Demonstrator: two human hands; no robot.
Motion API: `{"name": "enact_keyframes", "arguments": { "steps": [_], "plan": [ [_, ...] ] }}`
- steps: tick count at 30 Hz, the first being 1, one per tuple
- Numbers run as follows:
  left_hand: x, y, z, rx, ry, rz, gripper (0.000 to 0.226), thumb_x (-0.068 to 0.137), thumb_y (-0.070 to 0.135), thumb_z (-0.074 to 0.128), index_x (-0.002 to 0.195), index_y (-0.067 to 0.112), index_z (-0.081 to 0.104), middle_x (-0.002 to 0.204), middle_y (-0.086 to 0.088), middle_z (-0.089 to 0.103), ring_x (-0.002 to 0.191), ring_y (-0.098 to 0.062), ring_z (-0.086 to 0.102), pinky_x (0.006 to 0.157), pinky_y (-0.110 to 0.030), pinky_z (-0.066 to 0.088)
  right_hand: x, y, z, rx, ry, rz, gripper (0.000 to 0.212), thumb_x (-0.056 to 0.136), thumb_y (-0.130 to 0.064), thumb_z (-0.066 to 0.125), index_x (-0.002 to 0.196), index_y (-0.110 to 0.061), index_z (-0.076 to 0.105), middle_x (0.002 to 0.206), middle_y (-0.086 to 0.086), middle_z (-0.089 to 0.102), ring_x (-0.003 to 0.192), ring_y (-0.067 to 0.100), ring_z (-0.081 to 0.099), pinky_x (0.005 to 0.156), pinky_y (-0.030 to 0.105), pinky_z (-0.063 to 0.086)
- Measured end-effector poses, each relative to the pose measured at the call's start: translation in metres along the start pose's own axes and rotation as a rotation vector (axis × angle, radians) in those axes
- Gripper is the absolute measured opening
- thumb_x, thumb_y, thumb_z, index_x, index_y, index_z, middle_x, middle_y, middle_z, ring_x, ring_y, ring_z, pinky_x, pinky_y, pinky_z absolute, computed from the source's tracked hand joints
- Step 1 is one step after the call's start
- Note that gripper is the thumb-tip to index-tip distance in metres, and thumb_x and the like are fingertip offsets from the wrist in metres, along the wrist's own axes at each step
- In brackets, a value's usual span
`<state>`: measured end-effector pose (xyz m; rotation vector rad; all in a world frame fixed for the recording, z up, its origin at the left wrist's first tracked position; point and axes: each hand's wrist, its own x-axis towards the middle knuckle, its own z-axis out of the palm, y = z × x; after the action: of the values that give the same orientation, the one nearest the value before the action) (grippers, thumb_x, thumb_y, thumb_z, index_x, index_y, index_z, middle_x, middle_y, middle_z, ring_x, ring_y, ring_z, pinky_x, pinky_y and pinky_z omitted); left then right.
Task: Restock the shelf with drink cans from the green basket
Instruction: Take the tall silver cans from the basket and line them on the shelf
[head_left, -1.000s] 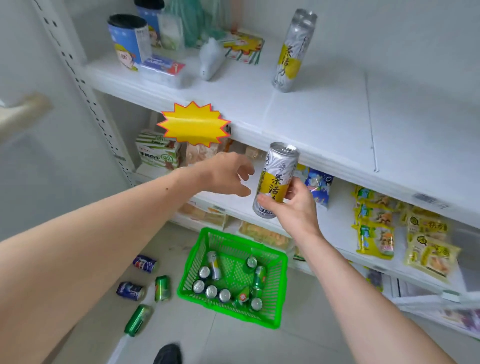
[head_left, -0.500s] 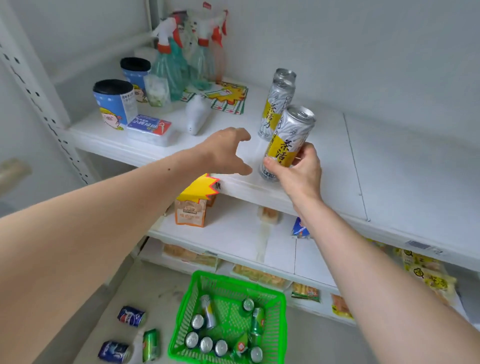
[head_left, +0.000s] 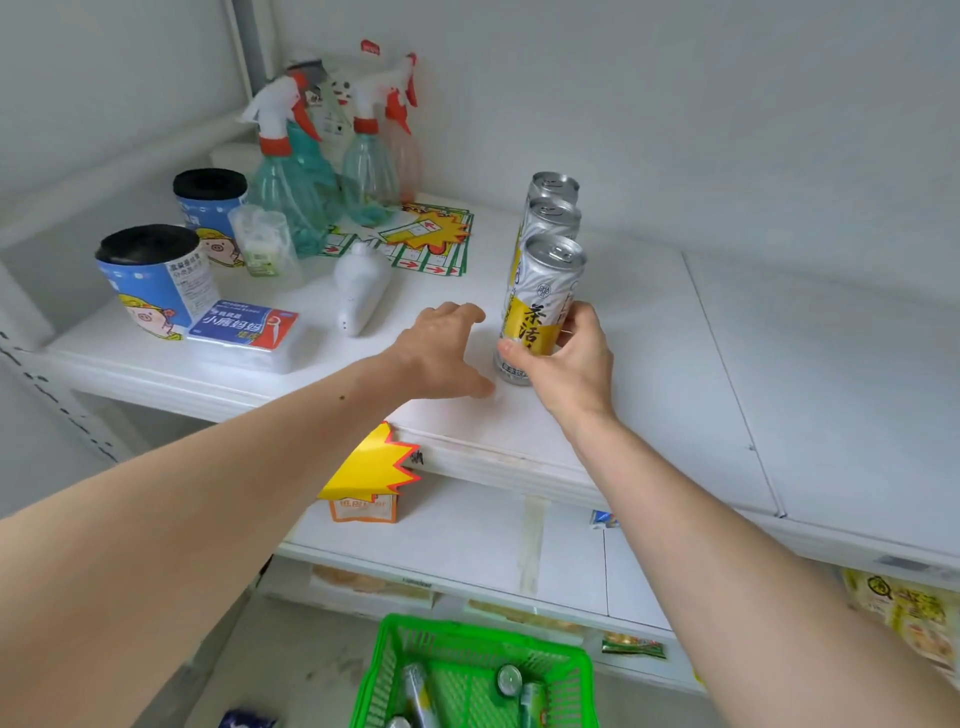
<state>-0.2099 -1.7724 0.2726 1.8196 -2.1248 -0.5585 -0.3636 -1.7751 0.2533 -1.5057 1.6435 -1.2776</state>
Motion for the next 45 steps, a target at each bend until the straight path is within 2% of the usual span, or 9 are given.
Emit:
{"name": "enact_keyframes", "arguments": {
  "steps": [15, 20, 23, 26, 32, 36, 39, 42, 45],
  "plan": [
    [0.003, -0.006, 0.003, -0.005, -0.032, -0.045, 0.088, 0.071, 0.036, 0.078, 0.144, 0.02, 0.032, 0.144, -0.004, 0.038, 0.133, -0.023, 0.033, 0.105, -0.039, 0.037, 0.001, 0.003, 0.005, -0.026, -0.018, -0.017, 0.057, 0.063, -0.027, 0.089, 0.106, -0.026, 0.052, 0.095, -0.011, 0.066, 0.091, 0.012, 0.066, 0.083, 0.029, 0.054],
    [-0.004, -0.007, 0.003, 0.004, -0.029, -0.042, 0.085, 0.073, 0.036, 0.077, 0.143, 0.019, 0.033, 0.144, -0.005, 0.039, 0.133, -0.024, 0.033, 0.106, -0.041, 0.037, -0.003, 0.004, 0.004, -0.028, -0.032, 0.009, 0.064, 0.061, -0.028, 0.088, 0.114, -0.024, 0.053, 0.097, -0.013, 0.066, 0.094, 0.01, 0.065, 0.085, 0.028, 0.053],
    [-0.011, -0.004, 0.004, -0.008, -0.026, -0.034, 0.083, 0.074, 0.036, 0.076, 0.143, 0.019, 0.033, 0.143, -0.005, 0.04, 0.132, -0.025, 0.034, 0.105, -0.041, 0.037, -0.009, 0.008, 0.002, -0.033, -0.007, 0.021, 0.072, 0.062, -0.028, 0.088, 0.123, -0.022, 0.051, 0.117, -0.008, 0.064, 0.113, 0.011, 0.059, 0.095, 0.026, 0.047],
    [-0.02, 0.0, 0.005, -0.025, -0.018, -0.013, 0.082, 0.075, 0.035, 0.075, 0.143, 0.018, 0.033, 0.142, -0.006, 0.04, 0.132, -0.025, 0.034, 0.105, -0.04, 0.036, -0.023, 0.012, -0.004, -0.067, 0.032, 0.003, 0.08, 0.066, -0.026, 0.086, 0.134, -0.017, 0.043, 0.135, -0.002, 0.054, 0.126, 0.015, 0.049, 0.102, 0.022, 0.037],
    [-0.048, 0.009, 0.015, -0.073, 0.056, 0.038, 0.075, 0.077, 0.032, 0.074, 0.141, 0.016, 0.038, 0.137, -0.008, 0.045, 0.129, -0.025, 0.039, 0.1, -0.03, 0.034, -0.062, 0.025, -0.02, -0.087, 0.116, -0.145, 0.059, 0.074, -0.013, 0.076, 0.128, -0.016, 0.051, 0.128, -0.002, 0.056, 0.123, 0.02, 0.047, 0.097, 0.018, 0.032],
    [-0.081, 0.021, 0.032, -0.141, 0.21, 0.079, 0.058, 0.079, 0.026, 0.071, 0.131, 0.013, 0.05, 0.127, -0.007, 0.054, 0.117, -0.02, 0.052, 0.09, -0.019, 0.034, -0.094, 0.039, -0.029, -0.061, 0.17, -0.281, 0.046, 0.072, -0.005, 0.072, 0.116, -0.009, 0.059, 0.115, 0.004, 0.064, 0.112, 0.024, 0.058, 0.094, 0.031, 0.046],
    [-0.109, 0.028, 0.051, -0.196, 0.281, 0.101, 0.047, 0.078, 0.022, 0.069, 0.122, 0.012, 0.057, 0.118, -0.007, 0.059, 0.107, -0.018, 0.057, 0.086, -0.019, 0.038, -0.12, 0.054, -0.035, -0.035, 0.188, -0.352, 0.039, 0.073, -0.004, 0.069, 0.111, -0.006, 0.061, 0.11, 0.006, 0.064, 0.104, 0.023, 0.062, 0.087, 0.031, 0.051],
    [-0.136, 0.024, 0.08, -0.23, 0.281, 0.117, 0.041, 0.076, 0.023, 0.066, 0.115, 0.01, 0.062, 0.111, -0.008, 0.063, 0.101, -0.018, 0.06, 0.083, -0.021, 0.043, -0.148, 0.077, -0.037, 0.001, 0.195, -0.407, 0.03, 0.077, -0.004, 0.067, 0.107, -0.004, 0.062, 0.106, 0.005, 0.062, 0.098, 0.022, 0.063, 0.08, 0.039, 0.052],
    [-0.158, 0.006, 0.122, -0.219, 0.243, 0.08, 0.038, 0.077, 0.022, 0.067, 0.112, 0.01, 0.063, 0.108, -0.007, 0.065, 0.098, -0.02, 0.06, 0.082, -0.021, 0.041, -0.179, 0.114, -0.03, 0.018, 0.144, -0.401, 0.023, 0.081, -0.003, 0.065, 0.104, -0.004, 0.062, 0.103, 0.004, 0.059, 0.094, 0.023, 0.063, 0.074, 0.04, 0.053]
  ]
}}
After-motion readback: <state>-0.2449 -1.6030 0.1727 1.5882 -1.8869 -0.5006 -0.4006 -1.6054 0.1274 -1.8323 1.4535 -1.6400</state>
